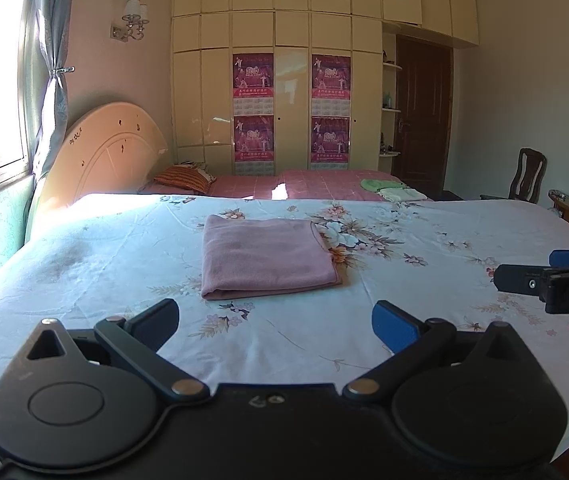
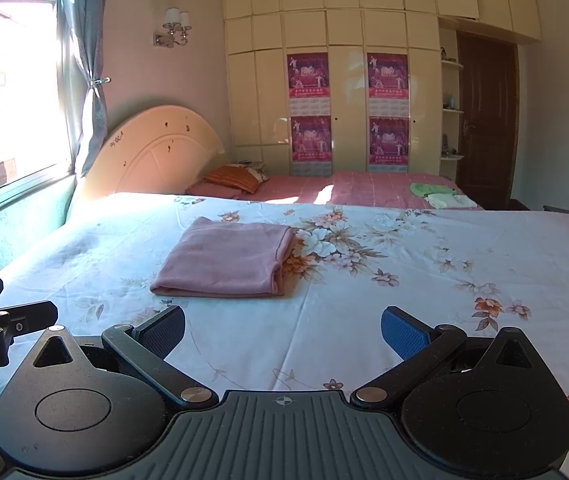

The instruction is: Fold small clothes

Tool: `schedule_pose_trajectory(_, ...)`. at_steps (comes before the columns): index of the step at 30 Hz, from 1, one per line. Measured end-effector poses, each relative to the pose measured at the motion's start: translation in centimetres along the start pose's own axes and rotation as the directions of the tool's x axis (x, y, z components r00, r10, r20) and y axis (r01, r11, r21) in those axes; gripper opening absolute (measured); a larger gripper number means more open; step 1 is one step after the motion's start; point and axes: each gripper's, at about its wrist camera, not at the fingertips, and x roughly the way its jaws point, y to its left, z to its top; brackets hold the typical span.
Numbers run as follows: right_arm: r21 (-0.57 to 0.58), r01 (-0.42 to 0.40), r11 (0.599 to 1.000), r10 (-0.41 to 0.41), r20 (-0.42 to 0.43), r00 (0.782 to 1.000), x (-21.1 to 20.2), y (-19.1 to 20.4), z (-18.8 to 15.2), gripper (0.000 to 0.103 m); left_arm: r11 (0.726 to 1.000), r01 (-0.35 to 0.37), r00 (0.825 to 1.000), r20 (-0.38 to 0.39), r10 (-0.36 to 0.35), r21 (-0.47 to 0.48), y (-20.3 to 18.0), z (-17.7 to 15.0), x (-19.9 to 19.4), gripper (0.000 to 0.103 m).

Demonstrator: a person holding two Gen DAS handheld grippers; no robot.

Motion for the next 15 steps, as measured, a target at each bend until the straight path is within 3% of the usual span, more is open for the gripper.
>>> schedule_pose_trajectory(15, -0.005, -0.001, 1.0, 0.001, 0.002, 1.0, -0.19, -0.25, 0.05, 0.103, 1.0, -0.002, 1.0, 0.002, 0.002, 0.011, -0.16, 0.19, -0.04, 0.103)
